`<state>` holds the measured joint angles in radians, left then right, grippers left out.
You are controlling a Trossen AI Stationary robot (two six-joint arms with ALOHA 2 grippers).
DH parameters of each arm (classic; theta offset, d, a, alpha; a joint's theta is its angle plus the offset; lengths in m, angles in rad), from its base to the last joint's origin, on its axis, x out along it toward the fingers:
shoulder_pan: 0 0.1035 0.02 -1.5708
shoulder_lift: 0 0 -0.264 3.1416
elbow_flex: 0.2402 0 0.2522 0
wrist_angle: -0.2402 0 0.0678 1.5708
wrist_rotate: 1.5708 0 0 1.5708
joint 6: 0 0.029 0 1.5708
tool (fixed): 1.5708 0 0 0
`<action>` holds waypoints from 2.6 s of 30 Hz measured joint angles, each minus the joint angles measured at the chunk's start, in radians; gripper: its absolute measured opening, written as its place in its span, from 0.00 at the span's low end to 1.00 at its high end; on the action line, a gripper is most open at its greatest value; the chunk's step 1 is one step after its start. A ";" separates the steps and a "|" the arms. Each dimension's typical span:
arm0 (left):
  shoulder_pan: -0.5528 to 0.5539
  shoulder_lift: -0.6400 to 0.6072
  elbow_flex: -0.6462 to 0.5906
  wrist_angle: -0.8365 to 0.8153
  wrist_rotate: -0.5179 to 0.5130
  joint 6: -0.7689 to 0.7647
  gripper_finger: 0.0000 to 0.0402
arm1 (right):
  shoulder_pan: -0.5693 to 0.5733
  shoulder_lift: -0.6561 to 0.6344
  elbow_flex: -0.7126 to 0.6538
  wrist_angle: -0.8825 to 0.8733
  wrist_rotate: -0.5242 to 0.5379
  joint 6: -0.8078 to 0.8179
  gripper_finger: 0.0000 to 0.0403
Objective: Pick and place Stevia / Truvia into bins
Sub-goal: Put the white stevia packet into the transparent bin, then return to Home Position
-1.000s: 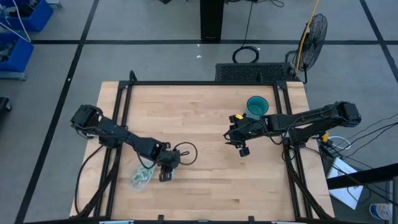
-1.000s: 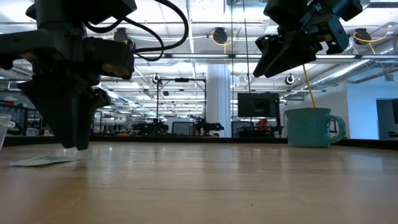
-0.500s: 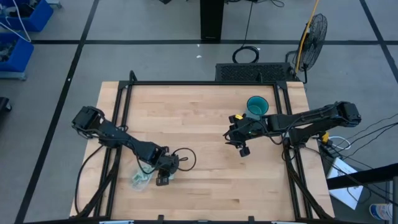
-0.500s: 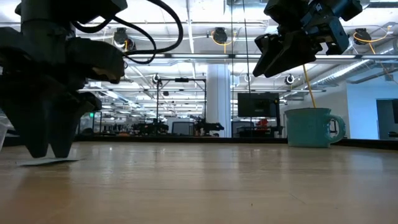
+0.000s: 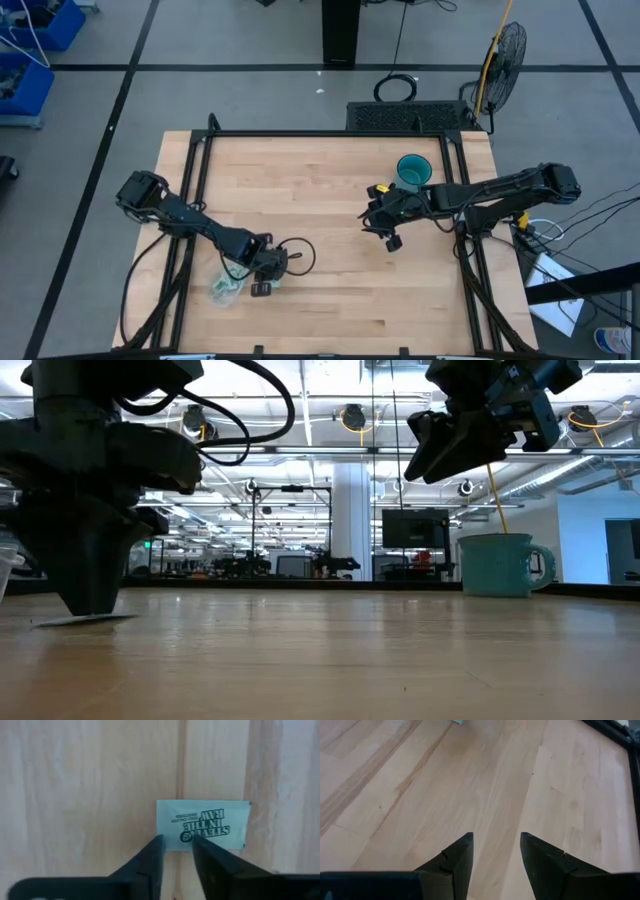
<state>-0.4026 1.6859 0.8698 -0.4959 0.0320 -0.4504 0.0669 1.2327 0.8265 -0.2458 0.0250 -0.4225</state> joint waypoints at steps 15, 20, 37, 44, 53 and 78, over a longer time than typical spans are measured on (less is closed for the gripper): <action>0.000 -0.010 -0.002 -0.003 -0.016 -0.007 0.01 | 0.000 0.000 0.000 0.055 0.000 -0.046 0.39; -0.003 -0.082 0.004 -0.040 -0.015 -0.023 0.01 | 0.000 0.000 0.000 0.055 0.000 -0.068 0.39; -0.379 -0.250 0.146 -0.656 -0.056 -0.671 0.01 | 0.000 0.000 0.000 0.055 0.000 -0.072 0.39; -0.413 -0.245 0.146 -0.659 -0.170 -0.826 0.07 | 0.000 0.000 0.000 0.067 0.000 -0.082 0.39; -0.409 -0.245 0.146 -0.668 -0.155 -0.836 0.31 | 0.000 0.000 0.000 0.124 0.000 -0.095 0.39; -0.298 -0.533 0.146 -0.969 -0.801 -1.012 0.37 | -0.002 -0.257 -0.001 0.025 0.133 0.199 0.39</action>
<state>-0.7005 1.1533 1.0161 -1.4650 -0.7691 -1.4628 0.0647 0.9758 0.8257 -0.2207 0.1578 -0.2236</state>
